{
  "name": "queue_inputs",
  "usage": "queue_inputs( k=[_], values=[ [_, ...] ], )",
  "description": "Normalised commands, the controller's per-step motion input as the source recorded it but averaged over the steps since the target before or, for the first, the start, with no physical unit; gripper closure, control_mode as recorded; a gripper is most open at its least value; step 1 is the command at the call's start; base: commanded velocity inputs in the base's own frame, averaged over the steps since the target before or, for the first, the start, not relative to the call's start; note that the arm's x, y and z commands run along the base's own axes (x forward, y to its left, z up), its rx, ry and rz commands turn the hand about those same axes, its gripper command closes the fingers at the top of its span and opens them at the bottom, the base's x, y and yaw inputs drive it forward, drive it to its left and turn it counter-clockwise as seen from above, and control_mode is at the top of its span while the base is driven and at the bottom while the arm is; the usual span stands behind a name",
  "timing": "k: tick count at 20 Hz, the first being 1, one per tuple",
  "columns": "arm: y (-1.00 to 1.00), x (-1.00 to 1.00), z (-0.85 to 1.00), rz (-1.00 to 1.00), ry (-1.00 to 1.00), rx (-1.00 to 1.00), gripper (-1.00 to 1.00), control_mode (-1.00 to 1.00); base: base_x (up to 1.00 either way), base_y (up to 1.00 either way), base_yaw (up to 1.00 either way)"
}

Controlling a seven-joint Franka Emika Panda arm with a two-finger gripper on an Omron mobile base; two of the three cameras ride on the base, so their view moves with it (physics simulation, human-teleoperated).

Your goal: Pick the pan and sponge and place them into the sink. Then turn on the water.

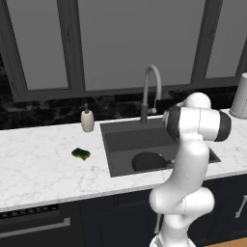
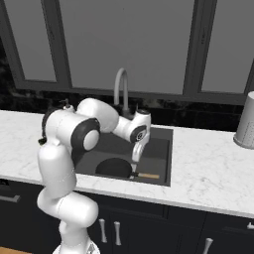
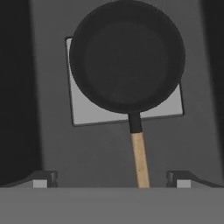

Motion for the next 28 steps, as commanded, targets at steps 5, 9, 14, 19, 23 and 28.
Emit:
queue_inputs(
  k=[5, 9, 14, 19, 23, 28],
  values=[
    [0.0, -0.35, 0.67, -0.04, -0.06, -0.03, -1.0, -1.0, 0.0, 0.0, 0.0],
    [0.0, -0.39, 0.6, -0.08, -0.13, 0.0, -1.0, -1.0, 0.0, 0.0, 0.0],
    [0.0, -0.38, 0.47, -0.22, -0.04, 0.0, -1.0, -1.0, 0.0, 0.0, 0.0],
    [0.0, -0.35, 0.19, -0.51, 0.01, 0.0, -1.0, -1.0, 0.0, 0.0, 0.0],
    [-0.02, -0.26, 0.08, -0.64, 0.15, 0.0, -1.0, -1.0, 0.0, 0.0, 0.0],
    [0.0, -0.07, 0.1, -0.56, 0.2, 0.0, -1.0, -1.0, 0.0, 0.0, 0.0]
  ],
)
